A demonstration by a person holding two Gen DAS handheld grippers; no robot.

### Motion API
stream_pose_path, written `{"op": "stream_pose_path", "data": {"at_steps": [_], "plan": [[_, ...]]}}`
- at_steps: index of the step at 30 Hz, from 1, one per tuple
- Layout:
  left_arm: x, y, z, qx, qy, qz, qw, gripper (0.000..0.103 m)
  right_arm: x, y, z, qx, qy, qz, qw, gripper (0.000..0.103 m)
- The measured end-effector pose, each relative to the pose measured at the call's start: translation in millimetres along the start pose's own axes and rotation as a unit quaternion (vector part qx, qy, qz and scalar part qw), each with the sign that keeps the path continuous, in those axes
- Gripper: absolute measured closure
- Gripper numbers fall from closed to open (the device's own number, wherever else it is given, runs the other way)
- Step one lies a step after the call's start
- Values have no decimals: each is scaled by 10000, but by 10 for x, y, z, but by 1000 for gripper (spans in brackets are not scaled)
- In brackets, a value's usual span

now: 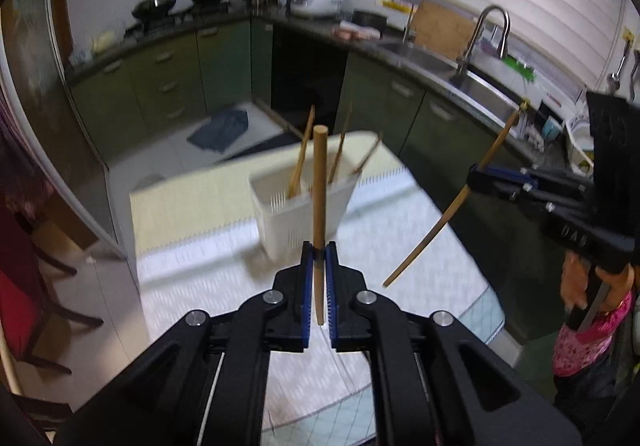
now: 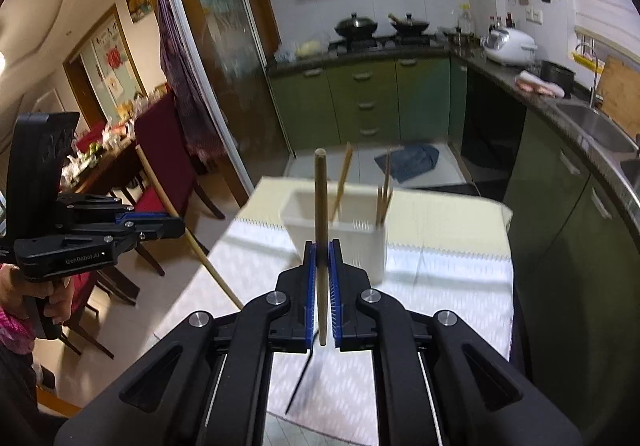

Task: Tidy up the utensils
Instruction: 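Carry the chopstick with the left tool over the holder while the right tool carries its chopstick, then open the left tool into the holder while the right tool releases its chopstick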

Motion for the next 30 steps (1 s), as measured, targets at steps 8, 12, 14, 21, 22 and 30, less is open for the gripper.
{"op": "stream_pose_path", "data": {"at_steps": [8,12,14,21,22,30], "plan": [[709,-327,-17,238,8,-616,9978,97,609,-168,36,5,36,-436,9990,96],[941,-220,18,358,18,-723,9967,97,915,-124,-2,-89,148,-648,9977,96],[1016,-69,56,431,6,-714,9965,97,1048,-68,-27,-145,198,-723,9971,96],[1155,465,189,534,-35,-687,9962,97,1317,327,-132,-533,175,-806,9952,96],[1152,522,192,558,-28,-675,9961,97,1331,412,-160,-547,215,-756,9954,96],[833,1083,293,561,-74,-20,9984,97,1076,1041,-279,-645,146,-254,9975,96]]}}
Point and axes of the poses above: each gripper's, at about its wrist camera, not at the fingertips, and y roughly the way its jaws point, z to its left, x to its top, the point moved 2 cm from there along y, roughly the way its jaws point
